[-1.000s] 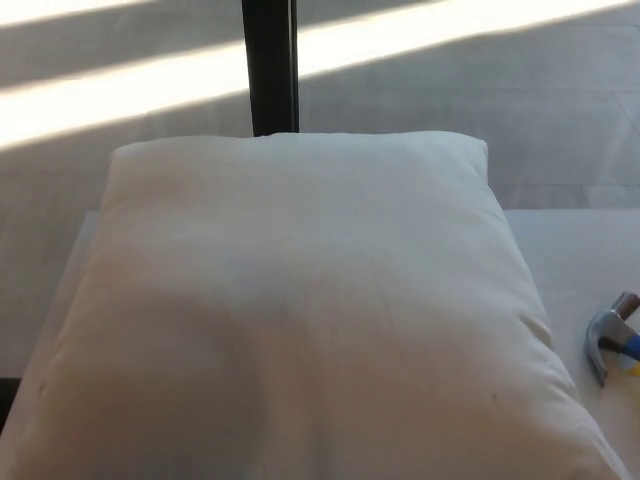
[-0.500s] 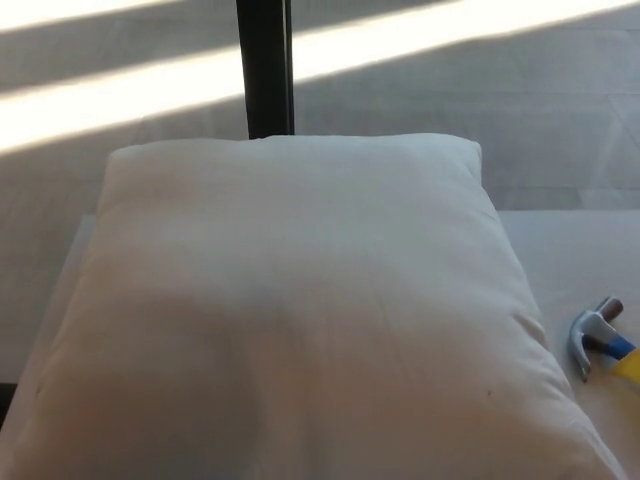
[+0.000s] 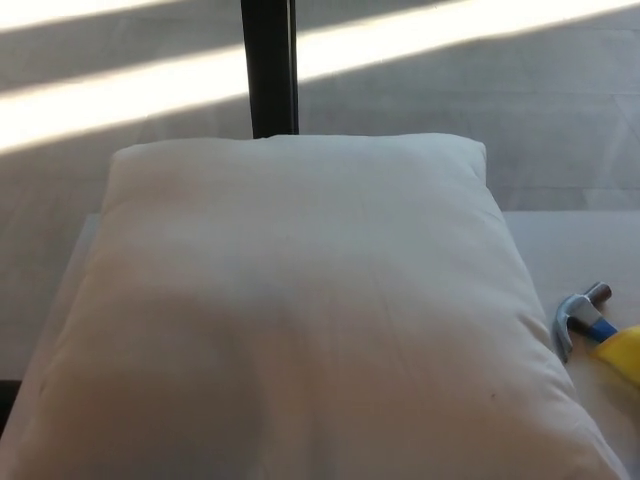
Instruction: A hammer is kept on the right hand side and a pillow is kept on the left hand side on the desk infront of the robot and the robot uses its right hand to pick up the hammer and makes a downward swinging motion to hit the pillow
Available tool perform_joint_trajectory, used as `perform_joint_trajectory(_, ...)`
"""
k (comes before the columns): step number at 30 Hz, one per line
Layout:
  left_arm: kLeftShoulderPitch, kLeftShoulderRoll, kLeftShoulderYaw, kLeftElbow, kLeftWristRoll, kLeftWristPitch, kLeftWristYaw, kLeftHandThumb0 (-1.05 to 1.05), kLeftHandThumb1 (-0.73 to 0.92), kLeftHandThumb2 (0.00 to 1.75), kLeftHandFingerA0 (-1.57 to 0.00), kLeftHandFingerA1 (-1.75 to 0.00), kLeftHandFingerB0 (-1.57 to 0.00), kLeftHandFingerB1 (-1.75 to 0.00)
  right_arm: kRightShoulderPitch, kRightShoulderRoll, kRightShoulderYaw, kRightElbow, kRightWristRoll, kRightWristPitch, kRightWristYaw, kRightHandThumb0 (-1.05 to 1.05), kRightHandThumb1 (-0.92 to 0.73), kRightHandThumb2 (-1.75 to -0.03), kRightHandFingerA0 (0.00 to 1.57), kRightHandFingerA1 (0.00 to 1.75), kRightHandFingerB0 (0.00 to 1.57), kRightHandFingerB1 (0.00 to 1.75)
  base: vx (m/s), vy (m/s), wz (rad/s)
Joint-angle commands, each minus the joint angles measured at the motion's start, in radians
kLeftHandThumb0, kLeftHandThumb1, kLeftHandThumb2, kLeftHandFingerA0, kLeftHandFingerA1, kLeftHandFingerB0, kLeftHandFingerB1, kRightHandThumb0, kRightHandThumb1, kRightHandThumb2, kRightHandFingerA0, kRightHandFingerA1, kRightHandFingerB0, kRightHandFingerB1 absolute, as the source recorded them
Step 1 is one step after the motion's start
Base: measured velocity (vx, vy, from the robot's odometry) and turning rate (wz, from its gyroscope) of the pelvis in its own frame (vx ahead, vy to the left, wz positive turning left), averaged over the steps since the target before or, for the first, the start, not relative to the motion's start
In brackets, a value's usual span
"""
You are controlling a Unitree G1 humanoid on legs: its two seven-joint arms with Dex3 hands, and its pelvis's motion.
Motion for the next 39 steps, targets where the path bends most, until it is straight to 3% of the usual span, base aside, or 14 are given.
perform_joint_trajectory(1, 0.003, 0.013, 0.001, 0.001, -0.004, 0.002, -0.006, -0.6, 0.75, 0.62, -0.58, -0.6, -0.61, -0.5, 0.063, -0.063, -0.069, -0.061, 0.127, 0.067, 0.202, -1.05, -0.8, -0.68, 0.0, 0.0, 0.0, 0.0, 0.0, 0.0, 0.0)
perform_joint_trajectory(6, 0.006, 0.013, 0.007, -0.011, -0.013, 0.003, -0.006, -0.59, 0.75, 0.62, -0.59, -0.62, -0.62, -0.51, 0.138, -0.087, -0.238, -0.11, 0.255, 0.084, 0.254, -1.05, -0.89, -0.68, 0.0, 0.0, 0.0, 0.0, 0.0, 0.0, 0.0)
perform_joint_trajectory(18, -0.003, 0.02, -0.005, 0.002, -0.001, 0.011, 0.0, -0.61, 0.75, 0.62, -0.57, -0.62, -0.62, -0.51, 0.27, -0.079, -0.664, -0.176, 0.437, 0.077, 0.223, -0.98, -0.87, -0.66, 0.0, 0.0, 0.0, 0.0, 0.0, 0.0, 0.0)
perform_joint_trajectory(19, 0.001, 0.021, -0.007, 0.0, 0.002, 0.005, 0.0, -0.62, 0.75, 0.62, -0.59, -0.62, -0.63, -0.5, 0.295, -0.086, -0.711, -0.178, 0.443, 0.069, 0.211, -0.98, -0.65, -0.97, 0.0, 0.0, 0.0, 0.02, 0.0, 0.0, 0.0)
perform_joint_trajectory(21, -0.002, 0.022, -0.006, 0.001, 0.001, 0.007, 0.004, -0.61, 0.74, 0.62, -0.57, -0.61, -0.64, -0.5, 0.316, -0.082, -0.77, -0.168, 0.453, 0.062, 0.191, -1.03, -0.68, -1.09, 0.0, 0.13, 0.0, 0.03, 0.0, 0.0, 0.0)
perform_joint_trajectory(23, -0.006, 0.021, -0.003, 0.005, -0.001, 0.012, 0.009, -0.61, 0.74, 0.62, -0.57, -0.61, -0.64, -0.5, 0.337, -0.077, -0.829, -0.151, 0.466, 0.057, 0.169, -1.03, -0.68, -1.09, 0.0, 0.13, 0.0, 0.03, 0.0, 0.0, 0.0)
perform_joint_trajectory(27, 0.002, 0.024, -0.004, 0.005, 0.001, 0.003, 0.005, -0.62, 0.74, 0.62, -0.59, -0.62, -0.63, -0.49, 0.344, -0.033, -0.939, -0.076, 0.498, 0.044, 0.088, -0.92, -0.69, -1.03, 0.0, 0.15, 0.05, 0.09, 0.0, 0.0, 0.0)
perform_joint_trajectory(28, -0.002, 0.026, -0.004, 0.004, -0.001, 0.01, 0.001, -0.62, 0.75, 0.62, -0.61, -0.62, -0.63, -0.5, 0.339, -0.006, -0.967, -0.047, 0.497, 0.041, 0.024, -0.77, -0.78, -0.8, 0.0, 0.0, 0.0, 0.2, 0.0, 0.0, 0.0)
perform_joint_trajectory(31, -0.004, 0.026, 0.0, 0.001, -0.005, 0.007, -0.007, -0.61, 0.75, 0.62, -0.6, -0.63, -0.63, -0.51, 0.293, 0.039, -1.049, 0.004, 0.552, 0.074, -0.046, -0.92, -0.69, -0.96, 0.0, 0.03, 0.04, 0.12, 0.0, 0.0, 0.0)
perform_joint_trajectory(32, -0.004, 0.027, -0.003, 0.001, -0.002, 0.007, -0.005, -0.61, 0.76, 0.63, -0.58, -0.6, -0.61, -0.5, 0.272, 0.055, -1.082, 0.025, 0.58, 0.077, -0.073, -0.59, -0.73, -0.69, 0.03, 0.17, 0.12, 0.25, 0.0, 0.0, 0.0)
perform_joint_trajectory(33, -0.005, 0.027, -0.007, 0.001, 0.003, 0.006, -0.002, -0.61, 0.76, 0.63, -0.58, -0.6, -0.61, -0.5, 0.241, 0.079, -1.132, 0.056, 0.621, 0.081, -0.114, -0.59, -0.73, -0.69, 0.03, 0.17, 0.12, 0.25, 0.0, 0.0, 0.0)
perform_joint_trajectory(34, -0.003, 0.024, -0.003, 0.001, -0.002, 0.001, -0.001, -0.6, 0.75, 0.62, -0.59, -0.62, -0.61, -0.51, 0.212, 0.08, -1.161, 0.067, 0.636, 0.15, -0.168, -0.6, -0.73, -0.62, 0.02, 0.31, 0.15, 0.27, 0.0, 0.0, 0.0)
perform_joint_trajectory(36, -0.006, 0.025, -0.003, -0.002, -0.002, 0.01, 0.008, -0.62, 0.74, 0.62, -0.56, -0.62, -0.62, -0.5, 0.174, 0.068, -1.188, 0.178, 0.666, 0.167, -0.154, -0.46, -0.86, -0.65, 0.0, 0.08, 0.0, 0.23, 0.0, 0.0, 0.0)
perform_joint_trajectory(39, 0.006, 0.021, -0.003, 0.0, -0.001, 0.001, 0.005, -0.61, 0.75, 0.62, -0.56, -0.61, -0.62, -0.51, 0.093, 0.064, -1.236, 0.253, 0.692, 0.255, -0.265, -0.48, -0.77, -0.64, 0.0, 0.21, 0.09, 0.29, 0.0, 0.0, 0.0)
